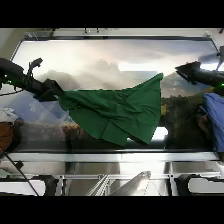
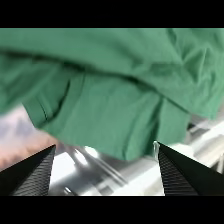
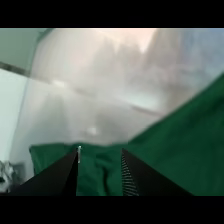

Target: Fold the shirts.

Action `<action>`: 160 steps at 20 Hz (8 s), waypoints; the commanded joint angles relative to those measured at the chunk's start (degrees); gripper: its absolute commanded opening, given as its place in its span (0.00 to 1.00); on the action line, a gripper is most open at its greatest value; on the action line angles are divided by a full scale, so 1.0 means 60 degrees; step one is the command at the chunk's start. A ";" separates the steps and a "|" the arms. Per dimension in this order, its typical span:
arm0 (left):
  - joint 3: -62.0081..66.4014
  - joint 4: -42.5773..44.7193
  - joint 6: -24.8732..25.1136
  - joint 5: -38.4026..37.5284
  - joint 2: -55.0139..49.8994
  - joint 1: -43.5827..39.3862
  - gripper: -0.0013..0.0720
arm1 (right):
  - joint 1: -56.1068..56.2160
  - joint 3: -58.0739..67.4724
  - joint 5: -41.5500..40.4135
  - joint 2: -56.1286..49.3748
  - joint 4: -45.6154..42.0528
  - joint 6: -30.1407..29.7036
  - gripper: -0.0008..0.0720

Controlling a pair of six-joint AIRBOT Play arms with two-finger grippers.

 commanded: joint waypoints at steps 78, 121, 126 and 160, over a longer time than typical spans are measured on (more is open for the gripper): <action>-0.1869 -0.2189 0.0696 -0.3745 -0.2470 0.0393 0.04 | 0.1198 -0.6706 -0.0954 0.3260 -0.5082 0.4331 0.84; 0.1949 -0.2135 0.0896 0.1464 0.2477 -0.0423 0.05 | -0.1847 -0.1887 0.0000 0.5231 0.0506 0.0652 0.04; 0.3322 -0.1512 0.0503 -0.0007 -0.2608 -0.1282 0.05 | 0.0299 -0.1661 -0.2892 0.1293 0.1268 -0.1268 0.04; -0.6142 -0.2503 0.0892 -0.2918 -0.0036 0.0586 0.16 | -0.2841 -0.5089 0.0492 0.3963 -0.4040 0.2000 0.57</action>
